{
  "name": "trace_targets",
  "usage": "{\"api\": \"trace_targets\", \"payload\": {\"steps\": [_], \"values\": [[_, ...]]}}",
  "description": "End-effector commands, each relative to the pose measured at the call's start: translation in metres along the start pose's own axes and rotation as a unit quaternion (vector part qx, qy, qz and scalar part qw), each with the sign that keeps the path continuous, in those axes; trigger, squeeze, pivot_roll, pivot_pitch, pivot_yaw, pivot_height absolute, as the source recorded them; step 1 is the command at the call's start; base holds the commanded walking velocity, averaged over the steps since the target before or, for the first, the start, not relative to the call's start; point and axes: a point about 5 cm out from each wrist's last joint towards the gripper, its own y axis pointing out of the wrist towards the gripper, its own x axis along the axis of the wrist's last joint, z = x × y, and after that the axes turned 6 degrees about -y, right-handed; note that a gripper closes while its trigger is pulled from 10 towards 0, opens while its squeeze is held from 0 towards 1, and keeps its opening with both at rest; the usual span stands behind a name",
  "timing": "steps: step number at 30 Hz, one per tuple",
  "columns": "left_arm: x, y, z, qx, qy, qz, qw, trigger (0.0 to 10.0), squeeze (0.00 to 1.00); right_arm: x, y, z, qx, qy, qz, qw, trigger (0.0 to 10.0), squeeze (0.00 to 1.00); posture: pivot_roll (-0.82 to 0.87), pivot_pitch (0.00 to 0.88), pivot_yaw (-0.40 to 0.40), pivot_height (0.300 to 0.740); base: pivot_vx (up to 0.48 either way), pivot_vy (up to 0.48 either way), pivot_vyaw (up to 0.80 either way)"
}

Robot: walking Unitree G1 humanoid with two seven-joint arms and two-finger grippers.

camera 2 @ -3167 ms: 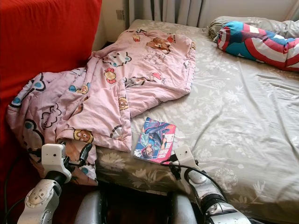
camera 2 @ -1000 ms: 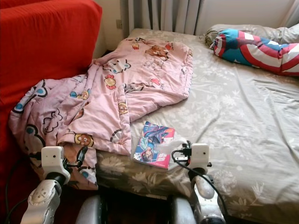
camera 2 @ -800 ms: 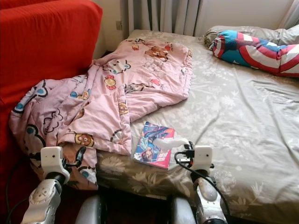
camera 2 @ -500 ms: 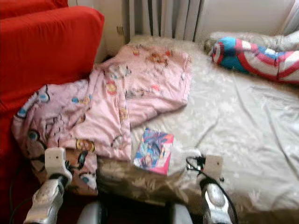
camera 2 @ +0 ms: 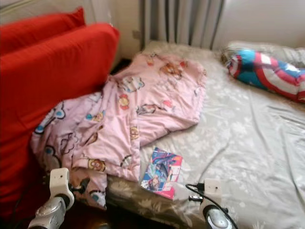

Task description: Clean up the room

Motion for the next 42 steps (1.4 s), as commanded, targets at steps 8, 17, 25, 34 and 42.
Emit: {"api": "trace_targets", "payload": {"steps": [8, 17, 25, 34, 42], "values": [[-0.043, -0.012, 0.005, 0.007, 0.037, 0.087, 0.995, 10.0, 0.00, -0.032, -0.010, -0.008, -0.031, 0.036, 0.059, 0.997, 10.0, 0.00, 0.00, 0.000, -0.045, 0.709, 0.000, 0.000, 0.00], [-0.053, -0.016, 0.009, 0.030, 0.018, 0.105, 0.994, 10.0, 0.00, -0.070, -0.027, -0.019, -0.036, 0.028, 0.119, 0.992, 10.0, 0.00, -0.01, 0.000, -0.039, 0.709, 0.000, 0.000, 0.00], [-0.060, -0.019, 0.010, 0.027, 0.026, 0.116, 0.993, 10.0, 0.00, -0.077, -0.031, -0.025, -0.020, 0.007, 0.134, 0.991, 10.0, 0.00, 0.04, 0.000, -0.091, 0.709, 0.000, 0.000, 0.00], [-0.057, -0.015, 0.003, 0.023, 0.032, 0.115, 0.993, 10.0, 0.00, -0.073, -0.030, -0.029, -0.019, 0.015, 0.114, 0.993, 10.0, 0.00, 0.02, 0.000, -0.075, 0.709, 0.000, 0.000, 0.00], [-0.052, -0.014, 0.002, 0.017, 0.033, 0.106, 0.994, 10.0, 0.00, -0.082, -0.035, -0.028, -0.012, 0.001, 0.125, 0.992, 10.0, 0.00, -0.01, 0.000, -0.045, 0.709, 0.000, 0.000, 0.37]]}}
